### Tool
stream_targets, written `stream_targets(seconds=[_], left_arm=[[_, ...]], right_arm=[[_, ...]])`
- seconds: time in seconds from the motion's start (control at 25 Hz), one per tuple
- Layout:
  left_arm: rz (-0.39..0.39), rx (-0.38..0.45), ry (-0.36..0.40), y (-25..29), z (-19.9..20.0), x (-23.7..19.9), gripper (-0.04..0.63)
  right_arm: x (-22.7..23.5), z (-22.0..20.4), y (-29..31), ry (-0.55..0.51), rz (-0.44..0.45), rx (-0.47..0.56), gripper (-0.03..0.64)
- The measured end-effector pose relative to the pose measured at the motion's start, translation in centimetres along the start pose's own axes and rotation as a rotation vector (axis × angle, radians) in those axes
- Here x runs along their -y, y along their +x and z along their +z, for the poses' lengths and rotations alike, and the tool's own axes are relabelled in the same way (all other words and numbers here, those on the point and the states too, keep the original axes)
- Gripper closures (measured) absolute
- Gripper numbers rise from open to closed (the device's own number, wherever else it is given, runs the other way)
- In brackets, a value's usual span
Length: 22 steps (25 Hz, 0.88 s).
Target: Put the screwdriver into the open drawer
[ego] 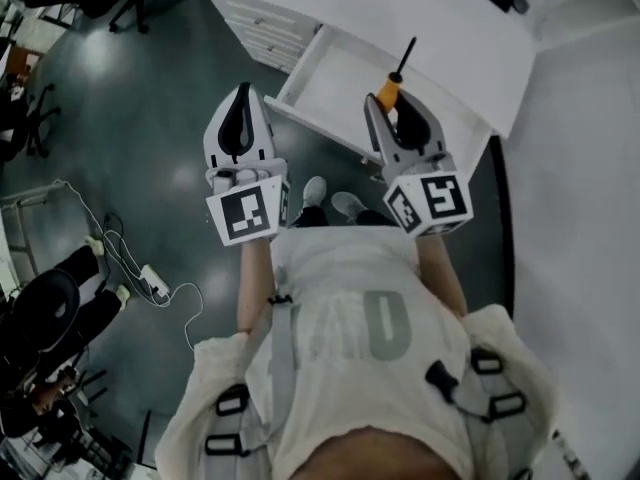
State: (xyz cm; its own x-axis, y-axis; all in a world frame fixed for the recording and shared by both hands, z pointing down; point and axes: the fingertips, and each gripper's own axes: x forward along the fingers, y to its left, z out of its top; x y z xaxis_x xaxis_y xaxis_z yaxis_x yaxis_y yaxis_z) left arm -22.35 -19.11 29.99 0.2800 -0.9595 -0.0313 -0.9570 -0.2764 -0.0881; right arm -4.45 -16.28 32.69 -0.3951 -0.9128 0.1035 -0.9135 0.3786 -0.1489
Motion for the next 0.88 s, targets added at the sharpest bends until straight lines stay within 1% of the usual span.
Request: stream_targets(seconds=[0.08,0.24,0.32,0.52,0.64,0.8,0.88], left_arm=[[-0.097,0.014,-0.005,2.0,0.5,2.1,0.589],[-0.346,0.063,-0.015,5.0,1.9,7.8,0.589],[-0.423,0.075,-0.016,5.7,1.9,10.4,0.589],[-0.564,0.104,-0.016,6.0,3.1,16.4,0.589],[-0.638,0.132,-0.043,5.8,4.3,19.3,0.589],[-0.696,0.130,-0.039,5.6,4.5,21.7,0.589],[-0.719,0.130,-0.015,5.5,4.4,22.5,0.589]], right_arm=[[1.9,0.6,-1.4,0.004,-0.101,0.020,0.499],[5.2,1.4,-6.4,0.015,-0.355,0.069,0.499],[6.4,1.0,-8.4,0.021,-0.437,0.081,0.499],[8.9,0.9,-13.5,0.045,-0.589,0.101,0.499],[9.6,0.8,-16.2,0.060,-0.675,0.118,0.499],[10.3,0.2,-18.5,0.081,-0.742,0.128,0.499],[10.5,0.0,-19.4,0.087,-0.763,0.132,0.499]])
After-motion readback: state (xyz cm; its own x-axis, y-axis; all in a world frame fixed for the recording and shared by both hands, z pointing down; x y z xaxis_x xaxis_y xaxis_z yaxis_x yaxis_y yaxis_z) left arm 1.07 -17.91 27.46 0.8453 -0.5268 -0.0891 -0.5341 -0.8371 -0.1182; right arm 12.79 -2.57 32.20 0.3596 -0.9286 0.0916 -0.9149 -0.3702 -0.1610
